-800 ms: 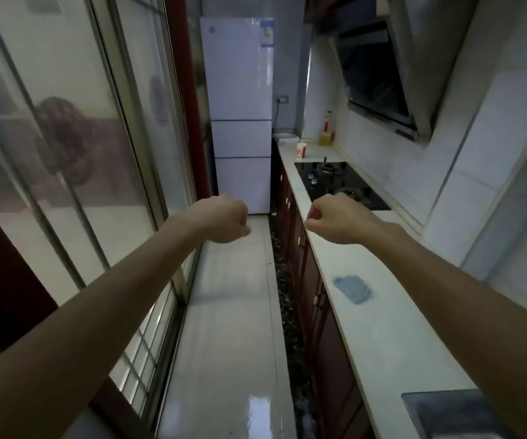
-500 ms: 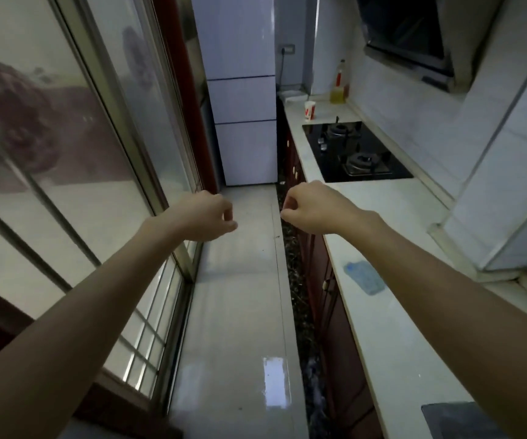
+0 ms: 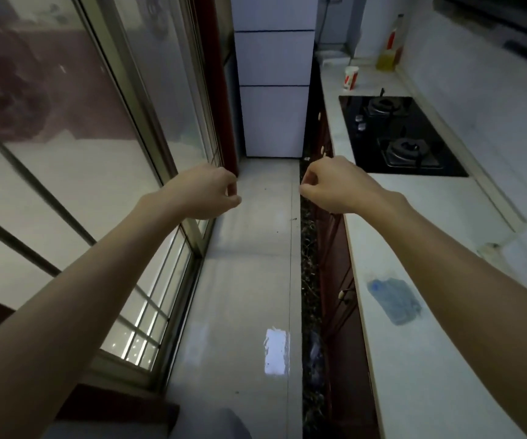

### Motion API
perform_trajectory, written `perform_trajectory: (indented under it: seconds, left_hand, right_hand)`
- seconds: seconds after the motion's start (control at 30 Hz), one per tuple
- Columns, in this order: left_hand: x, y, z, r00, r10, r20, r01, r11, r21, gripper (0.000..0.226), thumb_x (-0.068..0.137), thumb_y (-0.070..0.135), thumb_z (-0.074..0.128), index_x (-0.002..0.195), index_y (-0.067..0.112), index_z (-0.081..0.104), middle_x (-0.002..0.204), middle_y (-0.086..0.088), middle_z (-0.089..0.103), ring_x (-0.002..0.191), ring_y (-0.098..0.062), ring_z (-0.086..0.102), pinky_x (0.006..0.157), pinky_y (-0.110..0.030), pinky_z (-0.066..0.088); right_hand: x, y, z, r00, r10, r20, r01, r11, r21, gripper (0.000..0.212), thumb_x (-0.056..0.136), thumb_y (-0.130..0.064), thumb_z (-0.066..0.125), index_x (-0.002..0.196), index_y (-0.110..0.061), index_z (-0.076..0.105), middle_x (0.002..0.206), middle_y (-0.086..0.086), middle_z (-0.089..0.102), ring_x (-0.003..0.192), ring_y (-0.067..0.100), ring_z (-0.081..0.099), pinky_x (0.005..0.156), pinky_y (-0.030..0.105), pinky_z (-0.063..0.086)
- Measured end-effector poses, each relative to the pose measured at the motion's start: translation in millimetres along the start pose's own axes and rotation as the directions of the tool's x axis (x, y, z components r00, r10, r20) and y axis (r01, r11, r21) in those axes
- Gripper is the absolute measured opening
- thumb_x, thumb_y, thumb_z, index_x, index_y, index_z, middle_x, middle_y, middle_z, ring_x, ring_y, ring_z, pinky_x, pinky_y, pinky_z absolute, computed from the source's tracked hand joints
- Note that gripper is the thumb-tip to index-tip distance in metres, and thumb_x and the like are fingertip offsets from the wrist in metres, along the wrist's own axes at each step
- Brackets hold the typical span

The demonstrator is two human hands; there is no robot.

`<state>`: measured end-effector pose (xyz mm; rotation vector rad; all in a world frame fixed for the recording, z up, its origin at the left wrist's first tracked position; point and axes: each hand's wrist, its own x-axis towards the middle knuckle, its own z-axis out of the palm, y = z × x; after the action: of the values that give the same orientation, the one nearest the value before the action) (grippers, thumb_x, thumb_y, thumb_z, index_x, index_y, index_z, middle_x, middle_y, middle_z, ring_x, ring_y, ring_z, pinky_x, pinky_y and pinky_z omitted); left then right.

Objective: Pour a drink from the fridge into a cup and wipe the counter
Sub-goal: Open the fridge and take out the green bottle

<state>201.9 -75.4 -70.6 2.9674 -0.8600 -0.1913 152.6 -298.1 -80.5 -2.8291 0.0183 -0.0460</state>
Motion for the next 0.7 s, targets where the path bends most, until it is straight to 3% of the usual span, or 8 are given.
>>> perform_trajectory:
  seconds: [0.2, 0.43, 0.7]
  left_hand:
    - [51, -52, -1, 0.999, 0.002, -0.034, -0.002, 1.0, -0.003, 0.029, 0.096, 0.039, 0.051, 0.105, 0.015, 0.066, 0.099, -0.003, 0.066, 0.092, -0.02, 0.06, 0.077, -0.034, 0.049]
    - [143, -130, -8, 0.998, 0.054, 0.03, -0.054, 0.999, 0.001, 0.029, 0.097, 0.04, 0.05, 0.106, 0.016, 0.063, 0.098, -0.002, 0.064, 0.091, -0.019, 0.06, 0.073, -0.03, 0.046]
    - [241, -218, -45, 0.996, 0.09, 0.01, -0.09, 0.995, -0.04, 0.03, 0.097, 0.041, 0.05, 0.105, 0.014, 0.063, 0.099, -0.003, 0.066, 0.088, -0.019, 0.059, 0.076, -0.033, 0.048]
  right_hand:
    - [68, -16, 10, 0.999, -0.022, 0.025, 0.022, 1.0, -0.018, 0.032, 0.09, -0.03, 0.052, 0.096, -0.003, 0.07, 0.092, 0.016, 0.071, 0.08, 0.032, 0.067, 0.073, 0.049, 0.058]
    - [176, -35, 22, 0.998, 0.005, 0.07, -0.004, 1.0, -0.021, 0.024, 0.092, -0.032, 0.054, 0.1, -0.014, 0.068, 0.096, 0.004, 0.069, 0.086, 0.022, 0.065, 0.079, 0.046, 0.057]
    - [287, -51, 20, 0.994, 0.104, 0.044, -0.104, 0.995, -0.006, 0.021, 0.092, -0.032, 0.053, 0.099, -0.019, 0.068, 0.094, 0.0, 0.069, 0.086, 0.02, 0.066, 0.079, 0.045, 0.058]
